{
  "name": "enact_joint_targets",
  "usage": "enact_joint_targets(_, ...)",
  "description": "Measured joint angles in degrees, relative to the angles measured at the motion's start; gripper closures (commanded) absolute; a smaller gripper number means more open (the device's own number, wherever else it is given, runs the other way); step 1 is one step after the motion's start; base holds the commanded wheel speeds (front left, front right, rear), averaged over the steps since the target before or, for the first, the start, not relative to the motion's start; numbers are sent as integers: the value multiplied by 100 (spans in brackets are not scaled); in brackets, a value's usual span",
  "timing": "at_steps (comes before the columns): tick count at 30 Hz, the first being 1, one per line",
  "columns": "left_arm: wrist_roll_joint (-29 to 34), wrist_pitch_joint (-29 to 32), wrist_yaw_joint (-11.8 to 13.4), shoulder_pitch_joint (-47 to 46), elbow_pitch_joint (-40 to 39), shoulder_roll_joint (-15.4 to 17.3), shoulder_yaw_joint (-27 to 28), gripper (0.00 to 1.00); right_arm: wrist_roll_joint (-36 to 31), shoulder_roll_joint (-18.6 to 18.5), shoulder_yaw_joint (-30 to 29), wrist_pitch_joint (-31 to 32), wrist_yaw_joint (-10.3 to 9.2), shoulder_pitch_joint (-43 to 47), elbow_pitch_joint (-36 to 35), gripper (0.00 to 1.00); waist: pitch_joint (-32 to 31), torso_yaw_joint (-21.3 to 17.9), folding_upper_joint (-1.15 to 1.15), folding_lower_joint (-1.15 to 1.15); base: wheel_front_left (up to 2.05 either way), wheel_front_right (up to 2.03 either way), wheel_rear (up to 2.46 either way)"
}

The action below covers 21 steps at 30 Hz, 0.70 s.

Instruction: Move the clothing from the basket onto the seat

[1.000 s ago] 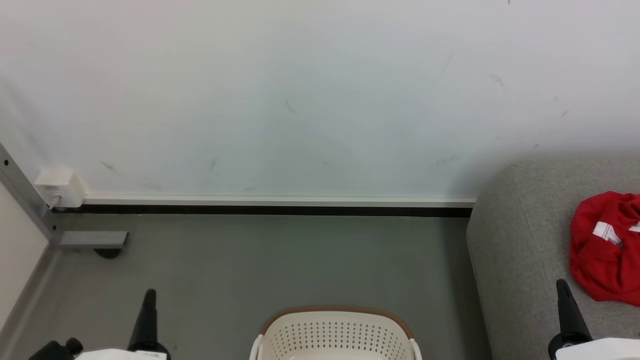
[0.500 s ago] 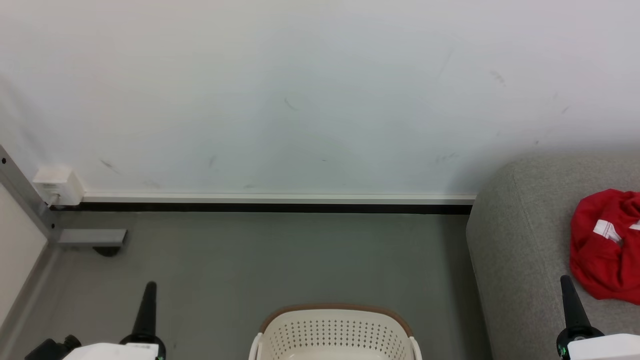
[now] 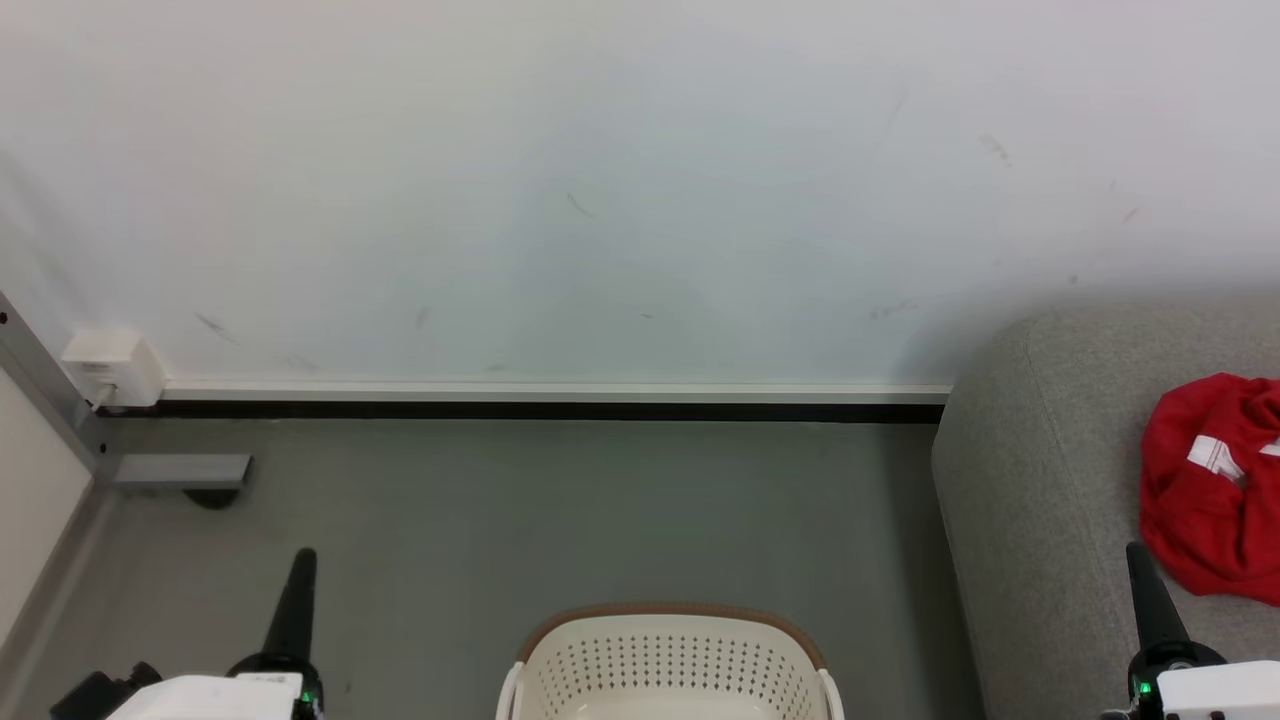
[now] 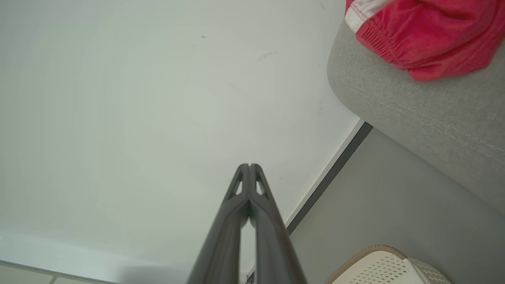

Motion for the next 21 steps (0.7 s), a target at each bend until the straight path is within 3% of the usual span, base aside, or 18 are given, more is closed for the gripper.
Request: enact_joint_targets(21, -1021, 252, 16, -104, -79, 0, 20, 100, 942, -1, -82, 221, 0, -85, -52, 100, 66, -15, 0, 0, 0, 0, 0)
